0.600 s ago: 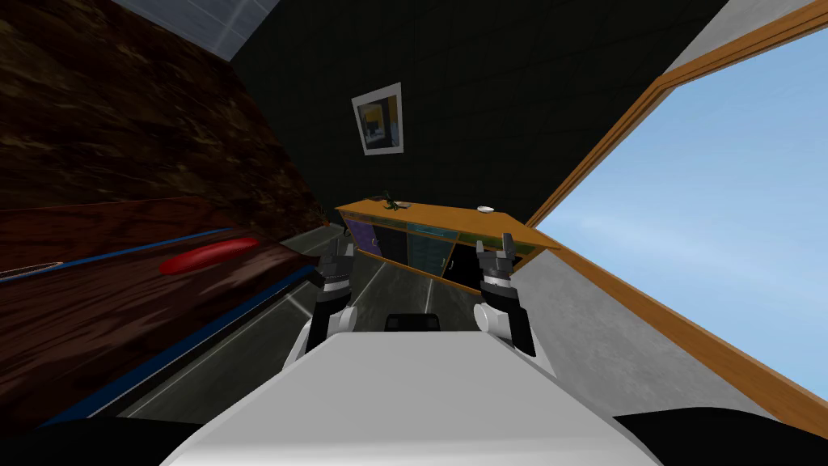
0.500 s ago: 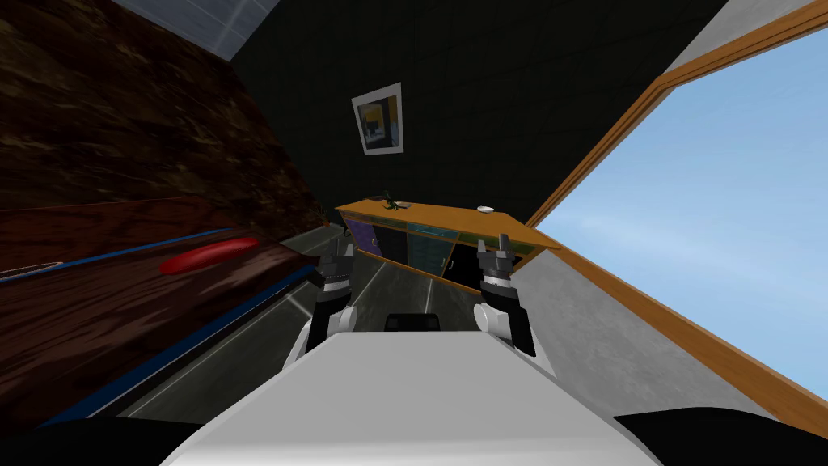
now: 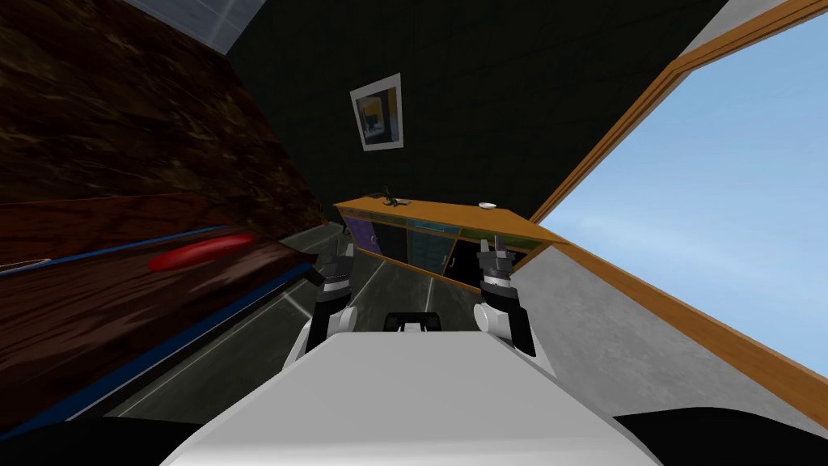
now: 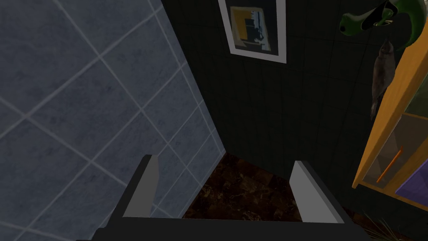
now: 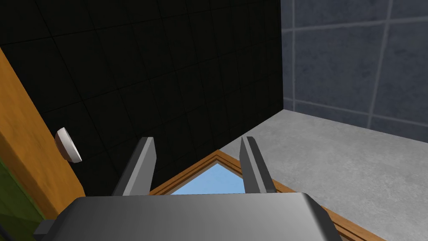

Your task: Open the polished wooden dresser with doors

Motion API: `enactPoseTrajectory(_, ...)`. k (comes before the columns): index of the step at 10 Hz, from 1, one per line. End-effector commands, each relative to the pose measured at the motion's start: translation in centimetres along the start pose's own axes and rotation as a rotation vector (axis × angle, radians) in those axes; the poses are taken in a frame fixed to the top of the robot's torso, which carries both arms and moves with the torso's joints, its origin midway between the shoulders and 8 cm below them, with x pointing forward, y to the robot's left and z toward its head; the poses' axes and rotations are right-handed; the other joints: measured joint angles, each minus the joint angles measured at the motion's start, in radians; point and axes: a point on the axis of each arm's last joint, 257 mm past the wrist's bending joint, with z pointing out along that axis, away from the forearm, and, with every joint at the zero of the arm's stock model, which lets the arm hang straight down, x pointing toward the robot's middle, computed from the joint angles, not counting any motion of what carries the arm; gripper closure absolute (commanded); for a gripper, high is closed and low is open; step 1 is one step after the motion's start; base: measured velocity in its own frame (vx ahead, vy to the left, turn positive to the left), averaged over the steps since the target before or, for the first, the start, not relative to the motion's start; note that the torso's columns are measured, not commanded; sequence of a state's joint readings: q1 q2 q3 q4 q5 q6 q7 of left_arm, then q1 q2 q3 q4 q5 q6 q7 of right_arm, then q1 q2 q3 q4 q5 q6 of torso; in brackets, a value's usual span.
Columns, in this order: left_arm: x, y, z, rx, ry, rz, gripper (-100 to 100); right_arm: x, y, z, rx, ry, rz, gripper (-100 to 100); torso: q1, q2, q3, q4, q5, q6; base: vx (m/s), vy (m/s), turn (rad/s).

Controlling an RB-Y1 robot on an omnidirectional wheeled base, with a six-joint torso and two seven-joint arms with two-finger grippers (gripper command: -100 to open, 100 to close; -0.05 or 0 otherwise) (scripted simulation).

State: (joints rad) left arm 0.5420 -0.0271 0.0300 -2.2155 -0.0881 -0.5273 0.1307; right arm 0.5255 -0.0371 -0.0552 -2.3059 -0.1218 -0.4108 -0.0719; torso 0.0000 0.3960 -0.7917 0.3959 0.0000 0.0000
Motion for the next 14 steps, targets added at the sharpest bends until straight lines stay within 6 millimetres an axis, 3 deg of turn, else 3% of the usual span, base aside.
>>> enactPoseTrajectory(1, 0.0, 0.0, 0.0, 0.000, 0.000, 0.000, 0, 0.0, 0.0, 0.0, 0.000, 0.000, 0.000, 0, 0.000, 0.074, -0.147, 0.074, 0.000, 0.000, 0.000, 0.000, 0.000)
enactPoseTrajectory(3, 0.0, 0.0, 0.0, 0.000, 0.000, 0.000, 0, 0.0, 0.0, 0.0, 0.000, 0.000, 0.000, 0, 0.000, 0.222, -0.443, 0.221, 0.000, 0.000, 0.000, 0.000, 0.000)
enactPoseTrajectory(4, 0.0, 0.0, 0.0, 0.000, 0.000, 0.000, 0, 0.7, -0.6, 0.2, 0.013, 0.045, -0.071, -100, 0.000, 0.295, -0.590, 0.295, 0.000, 0.000, 0.037, 0.034, -0.035)
enactPoseTrajectory(6, 0.0, 0.0, 0.0, -0.001, 0.000, 0.000, 0, 1.3, -1.5, 0.5, 0.027, 0.086, -0.166, -100, 0.003, 0.337, -0.680, 0.337, 0.001, 0.000, 0.044, 0.071, -0.048)
enactPoseTrajectory(14, 0.0, 0.0, 0.0, -0.001, 0.000, 0.000, 0, 2.5, -5.0, 1.4, 0.064, 0.190, -0.532, -100, 0.000, 0.343, -0.684, 0.342, 0.000, 0.000, 0.056, 0.083, -0.045)
